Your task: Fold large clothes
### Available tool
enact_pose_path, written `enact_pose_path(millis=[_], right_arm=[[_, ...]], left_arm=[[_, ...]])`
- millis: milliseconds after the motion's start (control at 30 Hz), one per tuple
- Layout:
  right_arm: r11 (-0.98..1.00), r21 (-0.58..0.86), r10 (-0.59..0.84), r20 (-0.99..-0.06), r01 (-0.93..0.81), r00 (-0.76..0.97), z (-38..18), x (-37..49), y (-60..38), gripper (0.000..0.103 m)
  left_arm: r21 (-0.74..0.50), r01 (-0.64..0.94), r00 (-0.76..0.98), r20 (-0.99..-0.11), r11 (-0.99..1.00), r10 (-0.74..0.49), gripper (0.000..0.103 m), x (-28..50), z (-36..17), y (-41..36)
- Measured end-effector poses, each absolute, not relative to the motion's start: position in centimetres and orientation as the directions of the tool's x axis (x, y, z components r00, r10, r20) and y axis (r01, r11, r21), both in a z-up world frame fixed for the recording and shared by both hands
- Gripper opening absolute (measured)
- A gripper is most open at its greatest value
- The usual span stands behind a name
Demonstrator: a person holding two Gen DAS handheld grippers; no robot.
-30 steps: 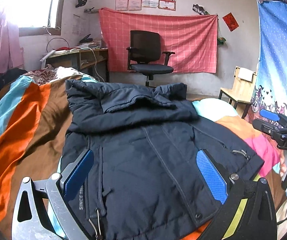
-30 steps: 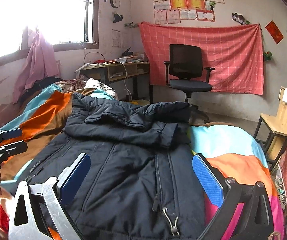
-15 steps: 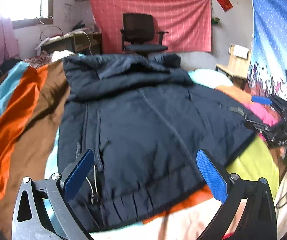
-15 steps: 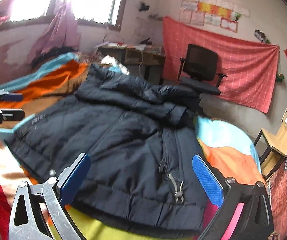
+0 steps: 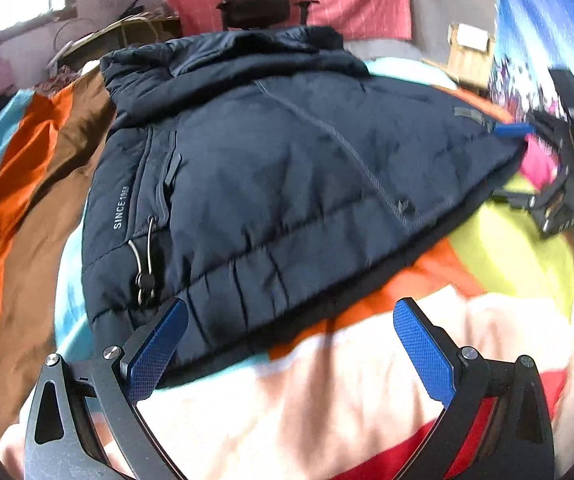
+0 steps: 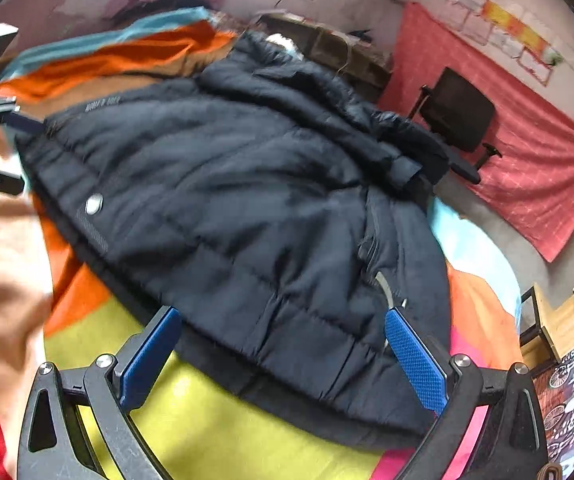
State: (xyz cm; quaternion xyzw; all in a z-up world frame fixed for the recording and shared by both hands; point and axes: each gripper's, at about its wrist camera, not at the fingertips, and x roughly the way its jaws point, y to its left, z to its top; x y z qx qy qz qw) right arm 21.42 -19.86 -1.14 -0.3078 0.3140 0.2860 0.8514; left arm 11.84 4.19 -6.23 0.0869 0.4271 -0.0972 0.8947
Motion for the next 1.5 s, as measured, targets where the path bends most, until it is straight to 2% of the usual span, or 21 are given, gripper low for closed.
enact_pose_path(millis=[200,267,400,633,933,1133,1233,1267,1333,1400,1433,1500], right_arm=[[0.557,-0.43,0.197,-0.763,-0.711,0.616,-3.7,21.0,-20.2,0.103],[0.534,-0.464,0.185,-0.752,-0.707,0.633,-4.0,20.7,-20.2,0.103],[0.537,-0.498,0.166,-0.729,-0.681,0.664,-4.0,20.9,-20.4,0.103],[0.587,-0.532,0.12,-0.689,-0.611,0.715,-3.9,22.3,-20.3,0.103],[0.636,-0.584,0.06,-0.614,-0.504,0.787,-3.4,23.6,-19.5,0.103],[0.724,-0.498,0.086,-0.622,-0.478,0.778,-2.1,24.4,-20.5,0.101],[0.744,-0.481,0.091,-0.614,-0.464,0.784,-1.7,23.9,-20.4,0.099],[0.744,-0.479,0.095,-0.615,-0.467,0.783,-1.7,23.7,-20.3,0.096],[0.746,-0.445,0.124,-0.639,-0.496,0.759,-1.6,23.6,-20.3,0.079],[0.753,-0.413,0.139,-0.661,-0.512,0.738,-1.7,23.7,-20.1,0.075],[0.753,-0.414,0.138,-0.66,-0.511,0.738,-1.8,23.6,-20.1,0.071],[0.749,-0.418,0.142,-0.657,-0.515,0.74,-1.8,23.4,-19.9,0.063]], left_arm=[[0.235,0.246,0.593,-0.804,0.941,0.046,0.101,10.9,-9.3,4.4],[0.235,0.228,0.602,-0.796,0.945,0.053,0.101,10.6,-9.6,4.8],[0.334,0.202,0.638,-0.758,0.921,0.135,0.101,10.3,-10.1,4.0],[0.43,0.091,0.67,-0.694,0.898,0.264,0.101,11.4,-10.6,4.1],[0.458,-0.009,0.721,-0.613,0.889,0.323,0.101,11.9,-9.0,4.6],[0.49,0.009,0.762,-0.568,0.872,0.312,0.099,11.7,-7.9,4.1],[0.483,0.052,0.761,-0.586,0.874,0.279,0.085,11.8,-8.0,3.9],[0.484,0.068,0.759,-0.593,0.872,0.27,0.077,11.8,-8.1,3.7],[0.5,0.092,0.76,-0.594,0.861,0.264,0.064,11.7,-8.4,3.2],[0.514,0.111,0.764,-0.592,0.85,0.258,0.05,11.6,-8.6,2.6],[0.52,0.122,0.766,-0.59,0.845,0.253,0.047,11.6,-8.7,2.4],[0.525,0.141,0.768,-0.593,0.839,0.242,0.032,11.5,-9.0,1.9]])
